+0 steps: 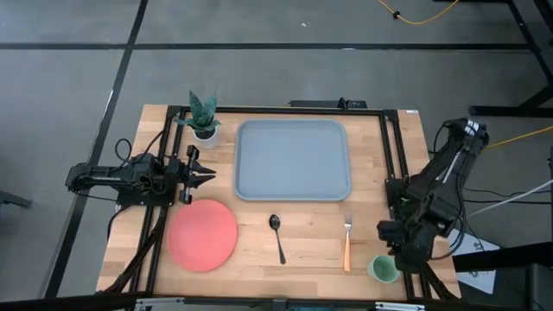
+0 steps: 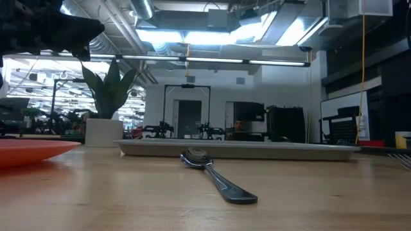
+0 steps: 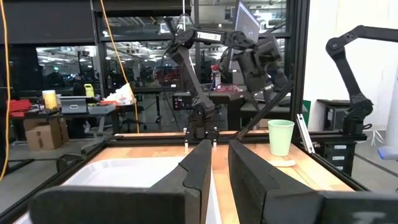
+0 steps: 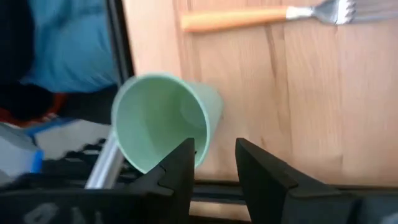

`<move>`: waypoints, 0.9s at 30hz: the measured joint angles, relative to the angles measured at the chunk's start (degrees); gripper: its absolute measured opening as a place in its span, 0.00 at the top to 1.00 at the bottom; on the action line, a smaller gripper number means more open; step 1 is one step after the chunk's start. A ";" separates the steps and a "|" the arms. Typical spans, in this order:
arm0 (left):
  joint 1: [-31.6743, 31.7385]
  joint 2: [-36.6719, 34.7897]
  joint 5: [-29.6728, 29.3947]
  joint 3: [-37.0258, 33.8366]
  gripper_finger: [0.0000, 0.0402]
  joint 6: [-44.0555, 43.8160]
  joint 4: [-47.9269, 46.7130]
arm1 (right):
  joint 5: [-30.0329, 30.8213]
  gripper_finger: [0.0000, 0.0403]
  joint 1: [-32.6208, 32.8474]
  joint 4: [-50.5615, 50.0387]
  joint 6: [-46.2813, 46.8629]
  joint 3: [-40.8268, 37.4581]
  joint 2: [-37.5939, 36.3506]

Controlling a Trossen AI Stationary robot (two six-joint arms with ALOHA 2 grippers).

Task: Pick and place plate/cup/fork/spoon on tray
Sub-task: Put the green cup to the top right of the blue tray

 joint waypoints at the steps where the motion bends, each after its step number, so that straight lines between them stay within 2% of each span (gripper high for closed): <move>1: 0.02 0.00 0.00 0.00 0.88 0.02 0.00 | -0.20 0.70 0.41 0.00 0.00 0.00 1.11; 6: 0.00 0.00 0.00 0.00 0.88 0.00 0.00 | -1.59 0.70 1.15 0.07 0.00 -0.02 5.48; 17: 0.01 0.00 0.00 0.00 0.88 0.02 -0.14 | -1.16 0.70 1.14 0.81 2.10 -0.02 6.92; 27: 0.01 0.00 0.00 0.00 0.88 0.02 -0.24 | -1.57 0.70 1.12 3.08 4.09 -0.04 13.62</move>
